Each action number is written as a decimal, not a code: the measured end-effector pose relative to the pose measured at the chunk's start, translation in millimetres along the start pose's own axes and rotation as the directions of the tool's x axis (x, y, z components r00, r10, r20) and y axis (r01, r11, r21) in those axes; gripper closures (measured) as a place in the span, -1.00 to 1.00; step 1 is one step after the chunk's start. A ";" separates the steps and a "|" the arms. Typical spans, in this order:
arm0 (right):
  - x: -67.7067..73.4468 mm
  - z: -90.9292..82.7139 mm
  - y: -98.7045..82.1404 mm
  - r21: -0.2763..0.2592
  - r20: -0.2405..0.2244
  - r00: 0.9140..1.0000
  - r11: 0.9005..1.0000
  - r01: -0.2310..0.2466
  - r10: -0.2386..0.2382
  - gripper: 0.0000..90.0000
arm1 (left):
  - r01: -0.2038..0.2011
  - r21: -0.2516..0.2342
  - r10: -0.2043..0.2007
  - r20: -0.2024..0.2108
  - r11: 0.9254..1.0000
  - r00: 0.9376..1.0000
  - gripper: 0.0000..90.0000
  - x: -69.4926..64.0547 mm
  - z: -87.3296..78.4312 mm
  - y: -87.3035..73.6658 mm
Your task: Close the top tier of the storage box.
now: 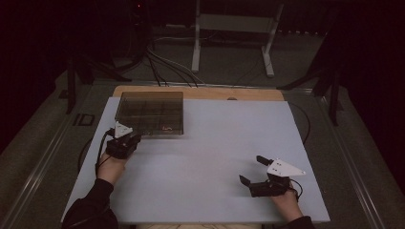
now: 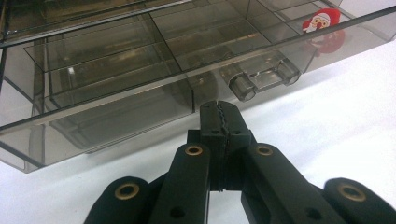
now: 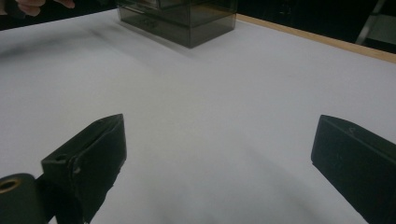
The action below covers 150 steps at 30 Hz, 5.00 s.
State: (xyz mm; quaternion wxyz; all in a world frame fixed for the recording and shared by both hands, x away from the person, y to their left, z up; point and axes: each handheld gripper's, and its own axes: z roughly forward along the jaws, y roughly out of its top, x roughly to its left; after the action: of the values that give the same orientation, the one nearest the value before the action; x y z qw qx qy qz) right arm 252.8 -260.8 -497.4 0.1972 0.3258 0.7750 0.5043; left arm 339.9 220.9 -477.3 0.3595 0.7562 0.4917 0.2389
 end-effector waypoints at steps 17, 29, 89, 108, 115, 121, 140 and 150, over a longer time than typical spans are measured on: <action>0.1 0.2 0.0 0.001 -0.001 1.000 1.000 -0.002 0.002 -0.93 | 0.003 0.007 -0.003 -0.009 1.000 1.000 0.99 1.6 4.5 0.9; -0.4 0.5 -0.2 0.000 -0.001 1.000 1.000 -0.002 0.002 -0.93 | 0.004 0.007 -0.004 -0.012 1.000 1.000 0.99 3.6 7.7 2.5; -0.3 0.4 -0.5 0.002 -0.002 1.000 1.000 -0.004 0.004 -0.93 | 0.011 -0.003 -0.011 -0.040 1.000 0.999 0.99 9.8 26.6 13.3; -0.7 0.3 -0.6 0.002 -0.003 1.000 1.000 -0.006 0.006 -0.93 | -0.001 -0.010 0.000 -0.051 1.000 0.999 0.99 8.1 31.7 25.2; -0.7 0.2 -0.7 0.001 -0.004 1.000 1.000 -0.006 0.006 -0.93 | -0.001 -0.006 0.001 -0.051 1.000 0.999 0.99 7.7 35.2 26.0; -0.7 0.3 -0.7 0.002 -0.004 1.000 1.000 -0.007 0.007 -0.93 | 0.004 -0.006 -0.004 -0.047 1.000 0.999 0.99 9.2 36.7 27.6; -0.9 -0.4 -0.5 0.000 -0.002 1.000 1.000 -0.003 0.003 -0.93 | 0.005 -0.007 -0.006 -0.047 1.000 0.999 0.99 9.6 37.0 27.3; -0.8 -0.5 -0.4 -0.001 -0.002 1.000 1.000 -0.001 0.001 -0.93 | 0.010 -0.004 -0.010 -0.039 1.000 0.999 0.99 5.7 30.6 25.7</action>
State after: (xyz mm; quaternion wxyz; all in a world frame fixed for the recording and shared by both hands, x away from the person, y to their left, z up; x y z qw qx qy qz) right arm 252.9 -261.8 -497.6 0.1962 0.3255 0.7748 0.5052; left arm 378.7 210.1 -476.5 0.3526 0.7483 0.5019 0.2526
